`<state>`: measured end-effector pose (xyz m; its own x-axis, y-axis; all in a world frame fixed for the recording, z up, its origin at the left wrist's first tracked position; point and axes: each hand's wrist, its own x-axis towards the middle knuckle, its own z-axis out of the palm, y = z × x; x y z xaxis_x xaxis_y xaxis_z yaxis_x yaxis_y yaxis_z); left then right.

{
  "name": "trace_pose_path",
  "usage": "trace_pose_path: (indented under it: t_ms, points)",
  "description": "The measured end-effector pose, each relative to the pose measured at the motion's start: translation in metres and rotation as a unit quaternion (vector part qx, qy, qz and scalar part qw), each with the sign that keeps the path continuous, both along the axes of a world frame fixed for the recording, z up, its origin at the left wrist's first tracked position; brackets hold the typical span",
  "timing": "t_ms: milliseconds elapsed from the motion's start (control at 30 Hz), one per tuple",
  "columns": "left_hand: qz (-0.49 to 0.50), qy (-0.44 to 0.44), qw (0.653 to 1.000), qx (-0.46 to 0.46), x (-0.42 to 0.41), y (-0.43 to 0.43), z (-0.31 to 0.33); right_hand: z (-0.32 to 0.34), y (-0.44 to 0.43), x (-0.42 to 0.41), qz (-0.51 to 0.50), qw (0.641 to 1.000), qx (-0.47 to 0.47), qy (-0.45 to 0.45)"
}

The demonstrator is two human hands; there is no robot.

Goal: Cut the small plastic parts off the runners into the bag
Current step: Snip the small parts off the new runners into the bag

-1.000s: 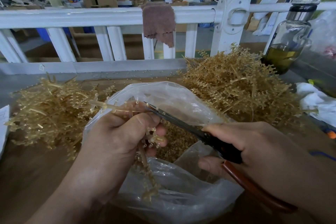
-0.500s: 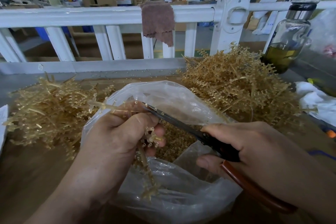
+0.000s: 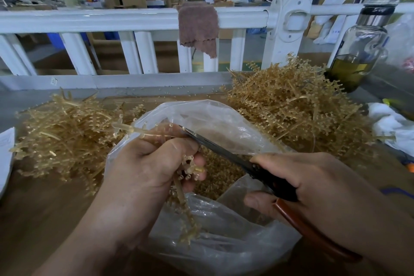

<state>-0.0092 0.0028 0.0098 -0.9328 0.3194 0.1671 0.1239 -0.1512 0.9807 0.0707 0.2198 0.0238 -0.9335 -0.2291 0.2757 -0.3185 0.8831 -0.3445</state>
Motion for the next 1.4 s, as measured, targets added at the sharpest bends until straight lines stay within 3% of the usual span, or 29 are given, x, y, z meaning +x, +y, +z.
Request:
trace_pose_path:
  t_ms: [1400]
  points:
    - [-0.01,-0.013,1.0,-0.027,-0.0006,0.0005,0.0003,0.0085,0.0029,0.004,-0.002,1.0,0.003,-0.029]
